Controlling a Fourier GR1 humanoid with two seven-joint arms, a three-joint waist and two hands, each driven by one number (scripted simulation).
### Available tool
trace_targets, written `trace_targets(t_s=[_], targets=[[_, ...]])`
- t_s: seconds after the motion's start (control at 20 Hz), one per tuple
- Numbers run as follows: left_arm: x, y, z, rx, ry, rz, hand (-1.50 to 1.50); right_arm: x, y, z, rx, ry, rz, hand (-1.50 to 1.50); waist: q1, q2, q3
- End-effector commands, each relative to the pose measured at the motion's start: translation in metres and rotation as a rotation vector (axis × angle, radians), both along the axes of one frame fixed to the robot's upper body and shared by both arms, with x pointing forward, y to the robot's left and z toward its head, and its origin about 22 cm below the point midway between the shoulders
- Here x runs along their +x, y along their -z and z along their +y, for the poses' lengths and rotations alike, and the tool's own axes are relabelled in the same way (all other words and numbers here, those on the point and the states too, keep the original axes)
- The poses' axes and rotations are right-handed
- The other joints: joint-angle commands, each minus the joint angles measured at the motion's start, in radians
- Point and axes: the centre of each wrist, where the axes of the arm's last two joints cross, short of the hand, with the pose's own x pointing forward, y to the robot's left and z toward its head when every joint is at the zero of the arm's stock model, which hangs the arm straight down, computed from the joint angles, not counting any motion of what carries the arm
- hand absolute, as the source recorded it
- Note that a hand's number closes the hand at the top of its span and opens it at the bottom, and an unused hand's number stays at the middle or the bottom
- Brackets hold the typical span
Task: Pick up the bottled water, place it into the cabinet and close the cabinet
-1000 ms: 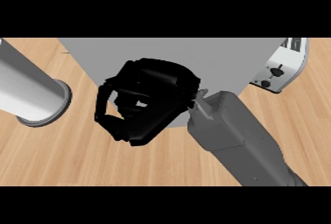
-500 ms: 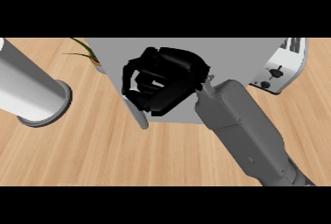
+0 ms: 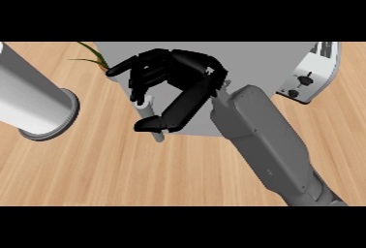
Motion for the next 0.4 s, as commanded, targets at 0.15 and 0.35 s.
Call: trace_targets(t_s=[0.15, 0.35], targets=[[0.007, 0.003, -0.003, 0.005, 0.025, -0.018, -1.50, 0.028, -0.058, -0.020, 0.089, 0.290, -0.104, -1.50, 0.004, 0.013, 0.001], [0.013, 0.004, -0.001, 0.002, 0.066, -0.012, -1.50, 0.023, -0.061, -0.012, 0.094, 0.280, -0.112, -1.50, -0.002, 0.011, 0.000]])
